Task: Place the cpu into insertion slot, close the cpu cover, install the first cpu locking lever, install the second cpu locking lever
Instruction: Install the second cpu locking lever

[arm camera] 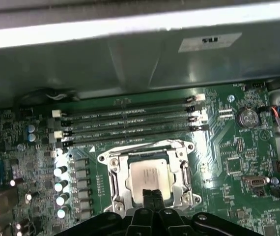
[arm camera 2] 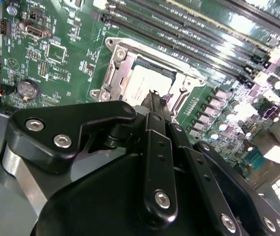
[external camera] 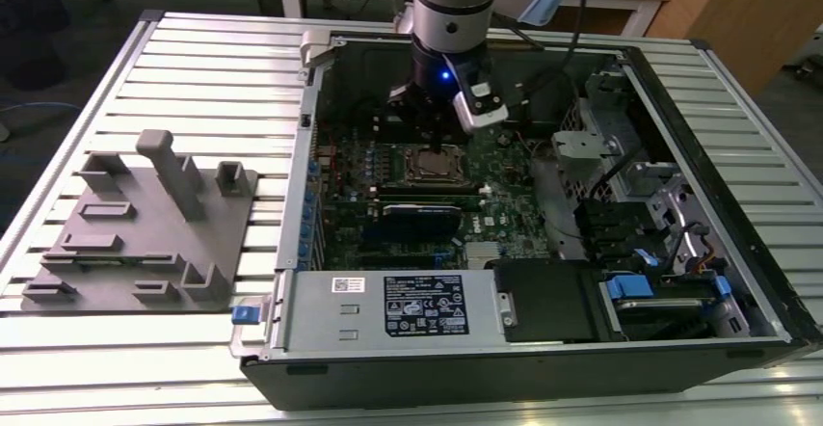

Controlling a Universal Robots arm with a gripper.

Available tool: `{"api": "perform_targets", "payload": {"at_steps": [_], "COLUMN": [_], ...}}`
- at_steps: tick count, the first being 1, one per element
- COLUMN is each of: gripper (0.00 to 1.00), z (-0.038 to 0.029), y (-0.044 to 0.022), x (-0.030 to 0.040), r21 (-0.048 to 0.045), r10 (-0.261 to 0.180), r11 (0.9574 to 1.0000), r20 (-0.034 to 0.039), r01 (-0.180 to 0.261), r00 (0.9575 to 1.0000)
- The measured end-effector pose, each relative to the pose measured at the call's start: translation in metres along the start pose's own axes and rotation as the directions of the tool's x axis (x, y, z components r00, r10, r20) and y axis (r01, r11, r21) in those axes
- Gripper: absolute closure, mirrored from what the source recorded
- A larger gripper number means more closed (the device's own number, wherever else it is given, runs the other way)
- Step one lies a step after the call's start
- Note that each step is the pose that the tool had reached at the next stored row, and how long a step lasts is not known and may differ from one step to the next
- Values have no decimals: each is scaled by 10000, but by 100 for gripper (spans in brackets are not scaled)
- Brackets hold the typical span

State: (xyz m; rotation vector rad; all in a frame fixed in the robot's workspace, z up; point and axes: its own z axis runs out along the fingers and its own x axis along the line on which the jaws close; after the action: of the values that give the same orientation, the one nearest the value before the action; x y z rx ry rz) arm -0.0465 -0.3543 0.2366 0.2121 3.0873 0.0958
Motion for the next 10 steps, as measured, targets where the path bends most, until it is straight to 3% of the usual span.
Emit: {"api": "perform_targets", "payload": {"at_steps": [10], "gripper": [90], "z": [-6], "y": [-102], "x": [-14], "r21": [1], "r10": [-1], "r11": [10000], "r20": [0], "r01": [1], "r00": [10000]}}
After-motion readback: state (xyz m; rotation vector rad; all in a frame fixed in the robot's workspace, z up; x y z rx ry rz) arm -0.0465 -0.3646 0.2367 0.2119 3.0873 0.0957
